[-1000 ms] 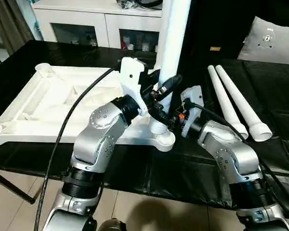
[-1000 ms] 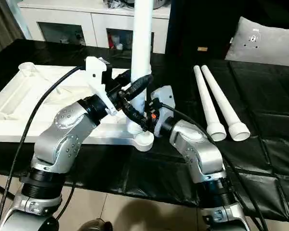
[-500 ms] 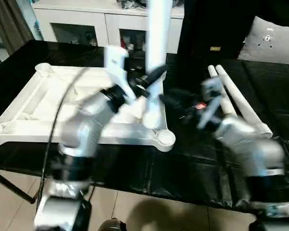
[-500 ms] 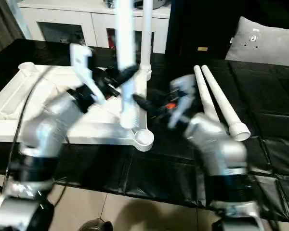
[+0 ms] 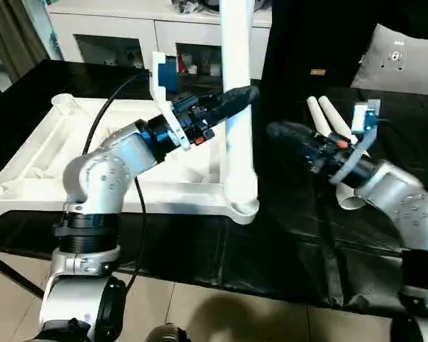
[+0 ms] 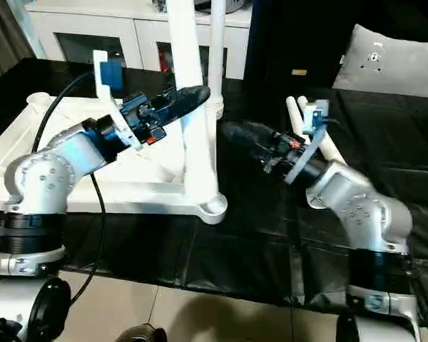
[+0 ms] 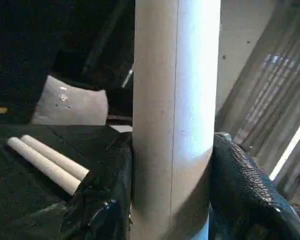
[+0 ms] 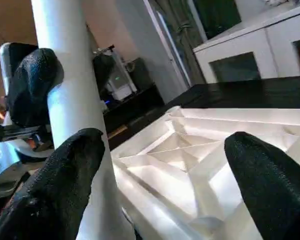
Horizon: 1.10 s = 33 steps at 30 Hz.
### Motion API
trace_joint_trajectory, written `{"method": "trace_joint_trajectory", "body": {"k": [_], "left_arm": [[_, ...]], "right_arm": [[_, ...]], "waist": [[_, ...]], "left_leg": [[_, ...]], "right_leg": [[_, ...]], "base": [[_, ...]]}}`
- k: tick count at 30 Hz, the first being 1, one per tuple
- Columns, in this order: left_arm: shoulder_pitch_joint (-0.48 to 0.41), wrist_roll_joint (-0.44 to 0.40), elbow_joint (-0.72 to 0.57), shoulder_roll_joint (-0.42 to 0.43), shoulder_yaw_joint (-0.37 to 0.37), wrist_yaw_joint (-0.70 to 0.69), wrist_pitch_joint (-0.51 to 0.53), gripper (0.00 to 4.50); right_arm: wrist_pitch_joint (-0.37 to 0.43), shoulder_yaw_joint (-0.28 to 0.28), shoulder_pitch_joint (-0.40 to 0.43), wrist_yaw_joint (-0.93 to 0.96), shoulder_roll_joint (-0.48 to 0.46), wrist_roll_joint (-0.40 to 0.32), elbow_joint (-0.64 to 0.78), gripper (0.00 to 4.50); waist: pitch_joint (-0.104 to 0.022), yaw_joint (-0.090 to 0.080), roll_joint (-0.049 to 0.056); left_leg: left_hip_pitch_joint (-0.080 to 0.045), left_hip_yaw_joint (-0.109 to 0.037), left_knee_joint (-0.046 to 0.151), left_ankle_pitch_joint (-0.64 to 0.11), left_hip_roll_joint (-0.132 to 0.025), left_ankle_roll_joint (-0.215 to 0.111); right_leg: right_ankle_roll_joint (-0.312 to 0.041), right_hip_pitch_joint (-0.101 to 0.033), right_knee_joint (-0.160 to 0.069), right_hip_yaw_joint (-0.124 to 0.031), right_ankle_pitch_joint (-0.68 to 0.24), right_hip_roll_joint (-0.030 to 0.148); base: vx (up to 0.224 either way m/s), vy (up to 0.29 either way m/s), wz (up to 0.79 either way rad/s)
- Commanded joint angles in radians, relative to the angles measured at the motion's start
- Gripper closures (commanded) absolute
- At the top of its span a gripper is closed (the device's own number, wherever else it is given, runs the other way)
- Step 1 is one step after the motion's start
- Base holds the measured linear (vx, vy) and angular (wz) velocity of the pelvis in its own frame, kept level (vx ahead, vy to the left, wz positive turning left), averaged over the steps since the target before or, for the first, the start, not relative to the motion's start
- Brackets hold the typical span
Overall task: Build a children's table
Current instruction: Pick table leg
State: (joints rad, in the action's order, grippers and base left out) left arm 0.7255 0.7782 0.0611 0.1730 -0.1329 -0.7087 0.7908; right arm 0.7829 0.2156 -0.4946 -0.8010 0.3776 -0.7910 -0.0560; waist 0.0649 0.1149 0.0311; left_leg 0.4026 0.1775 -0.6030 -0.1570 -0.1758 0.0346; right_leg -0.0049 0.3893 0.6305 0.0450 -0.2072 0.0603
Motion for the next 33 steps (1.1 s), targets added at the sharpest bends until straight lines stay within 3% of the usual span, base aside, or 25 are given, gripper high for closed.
{"method": "trace_joint_trajectory", "body": {"k": [1,4,5,8,17,26,33], "left_arm": [[0.026,0.014,-0.031,0.014,0.004,-0.027,0.016,2.68],[0.023,0.005,-0.039,0.029,0.028,-0.049,0.013,2.68],[0.021,-0.023,-0.045,0.041,0.056,-0.073,-0.012,2.68],[0.009,-0.080,-0.066,0.064,0.120,-0.131,-0.077,2.68],[-0.004,-0.076,-0.109,0.078,0.190,-0.237,-0.103,2.68],[-0.007,-0.082,-0.124,0.077,0.235,-0.286,-0.115,2.68],[-0.005,-0.092,-0.120,0.075,0.242,-0.295,-0.128,2.68]], "right_arm": [[0.009,-0.022,0.006,-0.040,0.020,-0.012,0.032,0.24],[-0.006,-0.071,0.016,-0.096,0.056,0.013,0.063,0.24],[-0.032,-0.113,0.025,-0.137,0.078,0.046,0.080,0.24],[-0.063,-0.164,0.027,-0.169,0.094,0.090,0.095,0.19],[-0.124,-0.294,0.019,-0.287,0.126,0.156,0.100,0.16],[-0.138,-0.348,0.007,-0.372,0.134,0.170,0.088,1.00],[-0.128,-0.352,0.008,-0.395,0.130,0.164,0.083,1.60]], "waist": [[-0.081,0.005,-0.006],[-0.080,0.005,-0.008],[-0.081,0.006,-0.008],[-0.078,0.005,-0.010],[-0.078,0.003,-0.012],[-0.077,0.003,-0.014],[-0.078,0.003,-0.014]], "left_leg": [[-0.027,-0.017,0.059,-0.146,-0.043,-0.007],[-0.027,-0.017,0.059,-0.148,-0.044,-0.009],[-0.026,-0.017,0.059,-0.144,-0.044,-0.011],[-0.027,-0.019,0.062,-0.157,-0.047,-0.008],[-0.026,-0.017,0.061,-0.156,-0.048,-0.013],[-0.027,-0.017,0.059,-0.161,-0.048,-0.023],[-0.025,-0.017,0.058,-0.149,-0.047,-0.030]], "right_leg": [[-0.209,-0.046,-0.077,-0.037,-0.134,0.075],[-0.202,-0.047,-0.078,-0.037,-0.137,0.076],[-0.200,-0.047,-0.077,-0.039,-0.135,0.076],[-0.180,-0.045,-0.083,-0.039,-0.173,0.078],[-0.203,-0.043,-0.078,-0.040,-0.165,0.078],[-0.208,-0.044,-0.078,-0.040,-0.177,0.078],[-0.213,-0.044,-0.077,-0.040,-0.159,0.077]], "base": [[0.000,0.000,0.00],[0.000,0.000,0.00],[0.000,0.000,0.00],[0.000,0.000,0.00],[0.000,0.000,0.00],[0.000,0.000,0.00],[0.000,0.000,0.00]]}}
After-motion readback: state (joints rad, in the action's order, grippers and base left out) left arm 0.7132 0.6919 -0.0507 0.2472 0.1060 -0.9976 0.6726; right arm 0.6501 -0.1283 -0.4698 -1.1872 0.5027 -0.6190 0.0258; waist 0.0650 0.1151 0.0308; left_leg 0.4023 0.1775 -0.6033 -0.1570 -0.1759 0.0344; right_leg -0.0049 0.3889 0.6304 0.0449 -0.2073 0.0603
